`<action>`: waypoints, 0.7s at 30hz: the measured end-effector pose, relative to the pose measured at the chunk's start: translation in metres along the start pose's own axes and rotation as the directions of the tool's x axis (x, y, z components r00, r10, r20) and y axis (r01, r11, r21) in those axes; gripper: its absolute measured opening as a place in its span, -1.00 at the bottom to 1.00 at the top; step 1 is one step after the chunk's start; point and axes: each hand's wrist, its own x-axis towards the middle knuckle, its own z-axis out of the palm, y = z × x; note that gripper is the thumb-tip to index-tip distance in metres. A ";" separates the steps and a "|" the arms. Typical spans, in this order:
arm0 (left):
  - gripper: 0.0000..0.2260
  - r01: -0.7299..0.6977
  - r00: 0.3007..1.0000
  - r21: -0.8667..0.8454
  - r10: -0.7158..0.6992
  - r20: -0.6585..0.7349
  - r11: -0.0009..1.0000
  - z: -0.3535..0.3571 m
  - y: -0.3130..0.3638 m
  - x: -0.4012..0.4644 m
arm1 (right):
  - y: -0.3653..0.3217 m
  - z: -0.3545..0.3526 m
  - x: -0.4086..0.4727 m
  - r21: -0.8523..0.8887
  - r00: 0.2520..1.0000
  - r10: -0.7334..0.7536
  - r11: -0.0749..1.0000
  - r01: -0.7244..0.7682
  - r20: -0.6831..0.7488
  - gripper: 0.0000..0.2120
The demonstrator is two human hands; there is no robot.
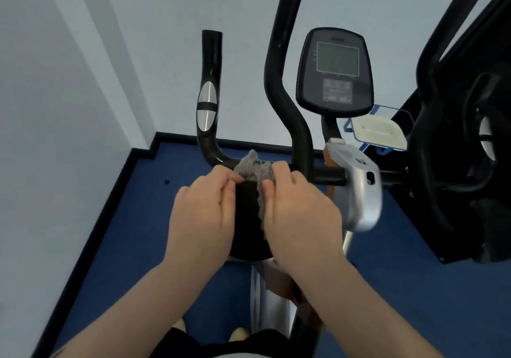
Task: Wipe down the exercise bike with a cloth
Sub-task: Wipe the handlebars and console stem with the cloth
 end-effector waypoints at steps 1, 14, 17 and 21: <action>-0.75 -0.002 1.000 0.006 0.002 -0.011 1.000 0.000 0.001 -0.001 | 0.003 -0.001 -0.003 -0.002 1.000 -0.006 1.000 0.006 0.007 -0.63; -0.71 0.053 0.998 0.187 -0.045 -0.047 0.981 0.000 0.007 -0.019 | 0.021 -0.016 0.001 -0.109 0.972 -0.196 0.971 0.211 0.131 -0.68; -0.72 -0.001 1.000 0.354 -0.005 0.015 0.935 -0.007 0.007 -0.017 | 0.022 -0.018 0.008 -0.108 0.961 -0.243 0.960 0.258 0.136 -0.70; -0.70 -0.015 1.000 0.368 0.014 0.004 0.930 -0.007 0.008 -0.015 | 0.006 -0.001 0.040 -0.010 0.899 -0.396 0.915 0.404 0.187 -0.73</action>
